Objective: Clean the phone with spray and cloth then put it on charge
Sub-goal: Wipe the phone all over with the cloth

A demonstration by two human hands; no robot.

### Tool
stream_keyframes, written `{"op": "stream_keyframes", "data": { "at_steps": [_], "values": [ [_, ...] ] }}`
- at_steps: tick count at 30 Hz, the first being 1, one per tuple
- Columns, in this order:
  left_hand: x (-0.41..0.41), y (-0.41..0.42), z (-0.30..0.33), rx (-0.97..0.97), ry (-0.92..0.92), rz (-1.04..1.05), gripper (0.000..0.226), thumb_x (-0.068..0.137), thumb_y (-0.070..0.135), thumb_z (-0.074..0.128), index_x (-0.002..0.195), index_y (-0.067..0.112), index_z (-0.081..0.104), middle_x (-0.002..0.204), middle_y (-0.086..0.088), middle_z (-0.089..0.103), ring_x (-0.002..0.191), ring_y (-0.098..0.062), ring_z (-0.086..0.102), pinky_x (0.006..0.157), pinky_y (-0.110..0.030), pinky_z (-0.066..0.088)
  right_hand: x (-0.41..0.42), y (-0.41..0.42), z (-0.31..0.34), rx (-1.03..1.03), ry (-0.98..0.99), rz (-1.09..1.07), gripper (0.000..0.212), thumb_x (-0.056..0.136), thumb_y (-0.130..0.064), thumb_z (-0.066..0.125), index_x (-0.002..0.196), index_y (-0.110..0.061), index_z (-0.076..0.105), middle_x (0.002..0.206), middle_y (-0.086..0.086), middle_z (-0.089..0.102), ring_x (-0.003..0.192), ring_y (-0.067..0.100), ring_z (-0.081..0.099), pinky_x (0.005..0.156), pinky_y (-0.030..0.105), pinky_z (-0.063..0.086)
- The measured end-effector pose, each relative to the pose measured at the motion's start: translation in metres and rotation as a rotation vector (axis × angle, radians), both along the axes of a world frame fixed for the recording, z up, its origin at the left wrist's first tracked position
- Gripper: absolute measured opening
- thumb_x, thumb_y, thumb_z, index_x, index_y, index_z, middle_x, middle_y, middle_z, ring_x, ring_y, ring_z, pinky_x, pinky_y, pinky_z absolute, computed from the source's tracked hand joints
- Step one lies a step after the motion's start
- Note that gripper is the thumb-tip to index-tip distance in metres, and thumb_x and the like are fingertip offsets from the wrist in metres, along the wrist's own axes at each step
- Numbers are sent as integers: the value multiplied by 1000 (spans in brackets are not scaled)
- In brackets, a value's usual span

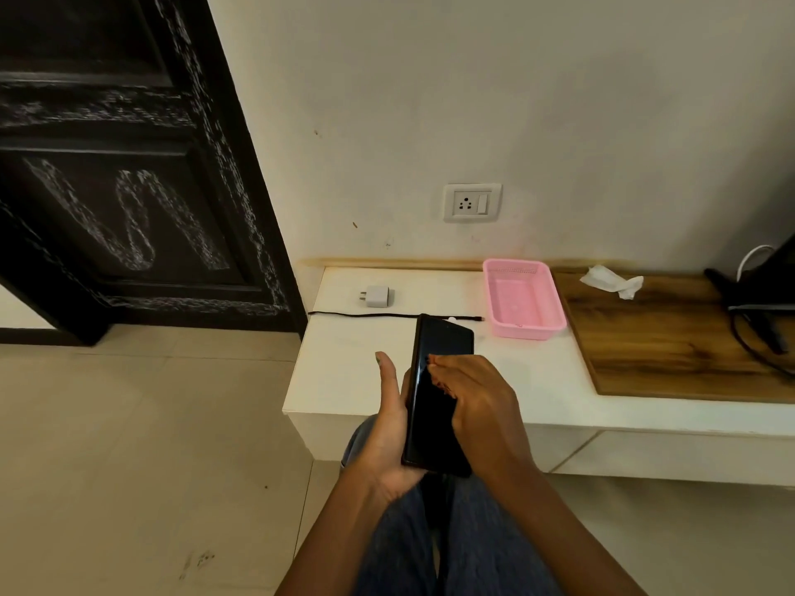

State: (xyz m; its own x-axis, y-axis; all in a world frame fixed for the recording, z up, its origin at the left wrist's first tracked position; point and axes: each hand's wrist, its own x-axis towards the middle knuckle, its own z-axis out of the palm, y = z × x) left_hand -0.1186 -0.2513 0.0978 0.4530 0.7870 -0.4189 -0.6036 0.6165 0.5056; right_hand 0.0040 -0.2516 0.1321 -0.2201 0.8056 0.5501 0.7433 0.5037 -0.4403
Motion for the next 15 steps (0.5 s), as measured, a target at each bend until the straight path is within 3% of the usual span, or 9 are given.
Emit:
{"op": "stream_keyframes", "data": {
  "at_steps": [5, 8, 12, 15],
  "values": [
    [-4, -2, -4, -37, -2, 27, 112, 54, 90, 54, 127, 6, 61, 130, -21, 60, 120, -32, 59, 100, -45, 48, -12, -24, -6, -31, 43, 151, 39, 67, 13, 56, 101, 1, 70, 106, 12, 70, 103, 26, 64, 91, 45, 49],
    [-7, -3, -6, -25, -16, 22, 118, 54, 91, 51, 131, 2, 56, 128, -20, 59, 120, -30, 58, 106, -42, 43, -9, -36, -14, 10, -8, 179, 31, 71, 4, 62, 100, 0, 71, 105, 10, 70, 105, 19, 62, 96, 28, 48],
    [-6, -1, -3, -33, -4, 41, 104, 58, 90, 44, 118, 9, 68, 113, -18, 70, 105, -30, 68, 82, -40, 58, 2, -18, -14, 46, 21, 65, 27, 71, 10, 69, 96, 2, 72, 100, 12, 71, 93, 24, 68, 84, 33, 55],
    [0, 0, 2, -24, 52, 30, 95, 56, 90, 42, 107, 17, 74, 114, -16, 70, 104, -30, 68, 78, -41, 58, -6, -12, -10, -41, 94, 12, 36, 65, 18, 72, 98, 5, 70, 102, 17, 69, 97, 26, 65, 88, 42, 53]
  ]
}}
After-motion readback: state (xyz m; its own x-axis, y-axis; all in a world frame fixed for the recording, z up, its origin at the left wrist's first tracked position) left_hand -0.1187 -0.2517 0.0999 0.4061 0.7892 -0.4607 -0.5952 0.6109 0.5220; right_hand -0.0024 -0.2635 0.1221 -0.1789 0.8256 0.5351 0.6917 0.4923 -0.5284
